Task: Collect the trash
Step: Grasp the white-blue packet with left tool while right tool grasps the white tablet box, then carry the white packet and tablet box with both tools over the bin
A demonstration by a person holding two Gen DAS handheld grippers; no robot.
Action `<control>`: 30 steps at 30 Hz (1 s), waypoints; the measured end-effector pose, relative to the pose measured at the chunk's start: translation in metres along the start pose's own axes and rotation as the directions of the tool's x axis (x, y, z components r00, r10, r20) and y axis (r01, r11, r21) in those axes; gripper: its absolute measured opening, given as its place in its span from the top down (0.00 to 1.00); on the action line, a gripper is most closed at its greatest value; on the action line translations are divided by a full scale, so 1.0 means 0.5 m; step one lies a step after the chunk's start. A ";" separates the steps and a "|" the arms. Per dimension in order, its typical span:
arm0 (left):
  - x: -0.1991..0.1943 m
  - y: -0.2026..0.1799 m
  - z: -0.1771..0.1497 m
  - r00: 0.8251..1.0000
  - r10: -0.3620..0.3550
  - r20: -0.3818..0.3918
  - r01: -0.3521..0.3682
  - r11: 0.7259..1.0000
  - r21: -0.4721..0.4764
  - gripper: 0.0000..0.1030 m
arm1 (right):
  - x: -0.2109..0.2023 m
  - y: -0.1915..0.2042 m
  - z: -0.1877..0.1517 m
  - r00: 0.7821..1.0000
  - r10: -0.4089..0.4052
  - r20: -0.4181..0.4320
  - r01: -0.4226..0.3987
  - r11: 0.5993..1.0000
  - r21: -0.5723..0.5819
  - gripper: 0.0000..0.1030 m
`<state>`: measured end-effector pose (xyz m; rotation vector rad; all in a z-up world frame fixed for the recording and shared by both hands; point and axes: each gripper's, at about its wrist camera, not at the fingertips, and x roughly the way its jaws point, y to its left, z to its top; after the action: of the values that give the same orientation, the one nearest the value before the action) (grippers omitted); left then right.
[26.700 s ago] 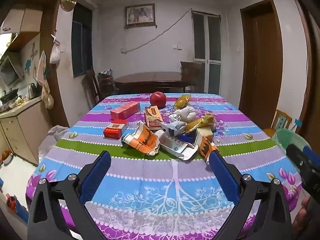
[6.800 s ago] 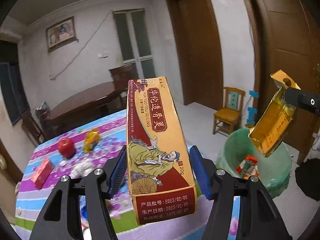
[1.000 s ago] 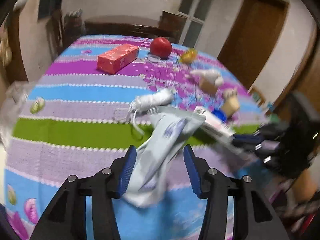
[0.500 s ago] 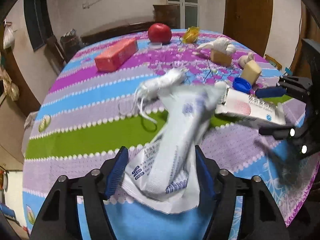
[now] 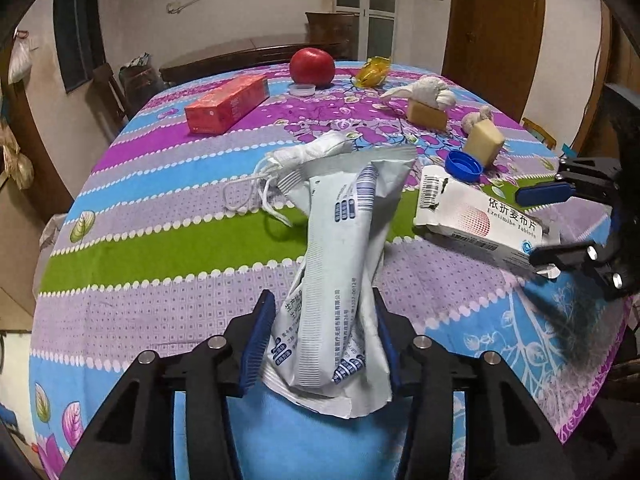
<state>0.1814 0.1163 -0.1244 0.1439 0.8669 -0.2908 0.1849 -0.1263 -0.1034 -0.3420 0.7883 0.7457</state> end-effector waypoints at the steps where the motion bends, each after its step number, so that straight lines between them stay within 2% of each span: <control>1: 0.001 0.002 0.001 1.000 0.000 -0.001 0.000 1.000 -0.003 0.50 | 0.003 0.000 0.000 1.000 -0.005 0.001 0.005 1.000 0.008 0.30; 5: 0.003 0.005 0.002 1.000 -0.002 -0.006 0.002 1.000 -0.010 0.49 | 0.046 -0.001 0.010 0.998 -0.034 -0.046 0.036 0.999 0.024 0.30; 6: 0.004 0.004 0.003 1.000 0.000 -0.009 0.000 1.000 -0.007 0.48 | 0.058 -0.001 0.010 0.997 -0.037 -0.065 0.039 0.999 0.032 0.35; 7: 0.004 0.002 0.003 1.000 0.005 -0.008 -0.005 1.000 -0.001 0.49 | 0.060 -0.004 0.010 0.998 -0.010 -0.055 0.013 0.998 0.060 0.44; 8: 0.003 0.000 0.002 1.000 0.000 -0.005 0.000 1.000 0.002 0.55 | 0.058 -0.004 0.011 0.999 -0.014 -0.047 0.018 0.997 0.070 0.49; 9: 0.000 -0.001 0.001 1.000 -0.004 0.000 0.004 1.000 0.004 0.61 | 0.056 -0.002 0.010 0.998 -0.035 -0.047 0.038 0.997 0.071 0.50; 11: -0.007 -0.009 -0.001 1.000 0.008 0.011 -0.008 1.000 0.002 0.68 | 0.043 0.009 0.004 0.997 -0.067 -0.025 0.068 0.995 0.069 0.53; 16: -0.053 -0.053 0.023 0.996 0.062 0.067 -0.064 0.998 0.028 0.69 | -0.054 0.007 -0.015 0.987 -0.136 0.088 0.121 0.981 0.153 0.54; 19: -0.086 -0.095 0.059 0.991 0.071 0.116 -0.077 0.996 0.050 0.69 | -0.119 -0.013 -0.030 0.969 -0.205 0.134 0.172 0.959 0.224 0.54; 22: -0.105 -0.147 0.104 0.985 0.068 0.161 -0.082 0.994 0.078 0.69 | -0.180 -0.037 -0.047 0.939 -0.305 0.159 0.252 0.924 0.286 0.54; 29: -0.119 -0.315 0.209 0.973 -0.005 0.231 -0.043 0.978 0.205 0.69 | -0.302 -0.102 -0.098 0.878 -0.453 0.156 0.372 0.849 0.376 0.54; 30: -0.118 -0.337 0.222 0.971 -0.017 0.236 -0.036 0.975 0.220 0.69 | -0.327 -0.113 -0.111 0.864 -0.481 0.151 0.394 0.831 0.392 0.54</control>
<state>0.1740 -0.0593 -0.0093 0.3154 0.5943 -0.3881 0.1197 -0.2732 -0.0183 -0.0960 0.5607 0.1920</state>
